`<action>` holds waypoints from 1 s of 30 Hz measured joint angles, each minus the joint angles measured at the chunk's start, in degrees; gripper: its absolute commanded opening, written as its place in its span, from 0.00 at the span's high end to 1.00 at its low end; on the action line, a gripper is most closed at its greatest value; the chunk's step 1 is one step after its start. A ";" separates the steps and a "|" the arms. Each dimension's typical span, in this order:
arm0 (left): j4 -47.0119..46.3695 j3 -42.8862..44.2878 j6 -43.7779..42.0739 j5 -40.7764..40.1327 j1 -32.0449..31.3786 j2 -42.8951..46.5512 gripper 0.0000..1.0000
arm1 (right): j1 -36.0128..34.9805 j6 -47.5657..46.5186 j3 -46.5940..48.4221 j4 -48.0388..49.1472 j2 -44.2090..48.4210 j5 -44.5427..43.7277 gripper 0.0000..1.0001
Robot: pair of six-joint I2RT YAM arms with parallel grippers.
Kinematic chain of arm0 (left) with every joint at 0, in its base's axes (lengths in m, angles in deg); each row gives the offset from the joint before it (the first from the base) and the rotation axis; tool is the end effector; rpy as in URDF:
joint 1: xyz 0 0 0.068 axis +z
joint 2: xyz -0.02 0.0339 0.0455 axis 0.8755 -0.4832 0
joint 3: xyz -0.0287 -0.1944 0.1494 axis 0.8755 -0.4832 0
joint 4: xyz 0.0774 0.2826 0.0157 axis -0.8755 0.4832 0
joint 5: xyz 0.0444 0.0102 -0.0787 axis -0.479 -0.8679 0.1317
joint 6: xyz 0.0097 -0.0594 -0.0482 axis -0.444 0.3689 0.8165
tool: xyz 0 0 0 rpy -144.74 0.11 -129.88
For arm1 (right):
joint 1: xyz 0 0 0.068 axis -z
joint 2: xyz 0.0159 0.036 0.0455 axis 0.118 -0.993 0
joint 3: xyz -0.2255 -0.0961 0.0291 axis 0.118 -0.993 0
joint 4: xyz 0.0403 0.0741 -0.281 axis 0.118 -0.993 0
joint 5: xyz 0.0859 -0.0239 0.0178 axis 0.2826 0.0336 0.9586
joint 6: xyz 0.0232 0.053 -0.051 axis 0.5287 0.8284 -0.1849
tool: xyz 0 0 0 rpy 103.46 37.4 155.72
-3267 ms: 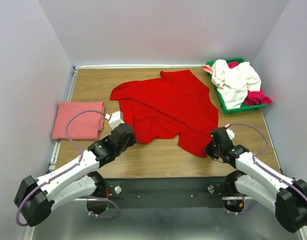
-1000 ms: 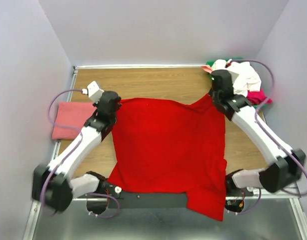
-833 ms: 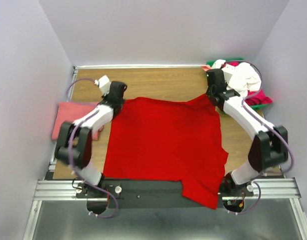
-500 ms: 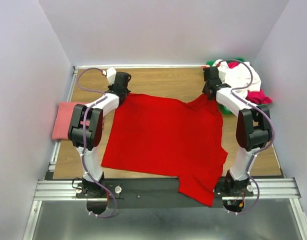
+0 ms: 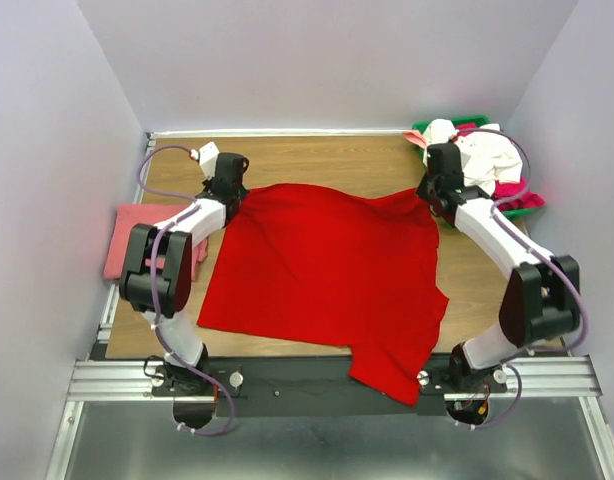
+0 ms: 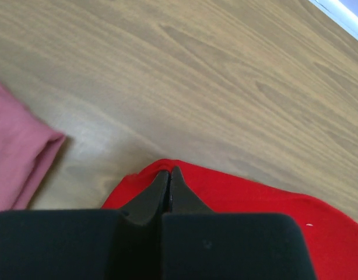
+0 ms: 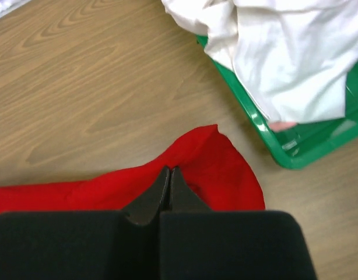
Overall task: Fold and stack the t-shirts
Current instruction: Fold the tshirt
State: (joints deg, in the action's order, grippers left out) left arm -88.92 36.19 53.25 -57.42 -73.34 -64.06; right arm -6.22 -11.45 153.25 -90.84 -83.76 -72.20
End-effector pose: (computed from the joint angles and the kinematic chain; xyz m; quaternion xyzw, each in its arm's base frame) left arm 0.4363 -0.0686 0.1451 -0.2957 0.8287 -0.0346 0.4740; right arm 0.4050 0.0675 0.2151 0.1982 0.8625 -0.0163 0.4653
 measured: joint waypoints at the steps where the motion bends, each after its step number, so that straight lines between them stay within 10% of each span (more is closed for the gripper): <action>1: -0.02 -2.01 0.00 0.04 0.00 2.14 1.00 | 0.00 0.22 -1.38 -0.50 2.25 0.26 1.00; 30: -0.15 -22.47 1.51 2.58 0.00 26.27 1.00 | 0.00 9.46 -25.73 -13.53 44.13 12.92 1.00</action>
State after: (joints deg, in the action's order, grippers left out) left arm -89.08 13.72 54.76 -54.84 -73.34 -37.79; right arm -6.22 -1.99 127.52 -104.37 -39.63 -59.29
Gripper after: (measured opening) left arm 0.008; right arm 0.006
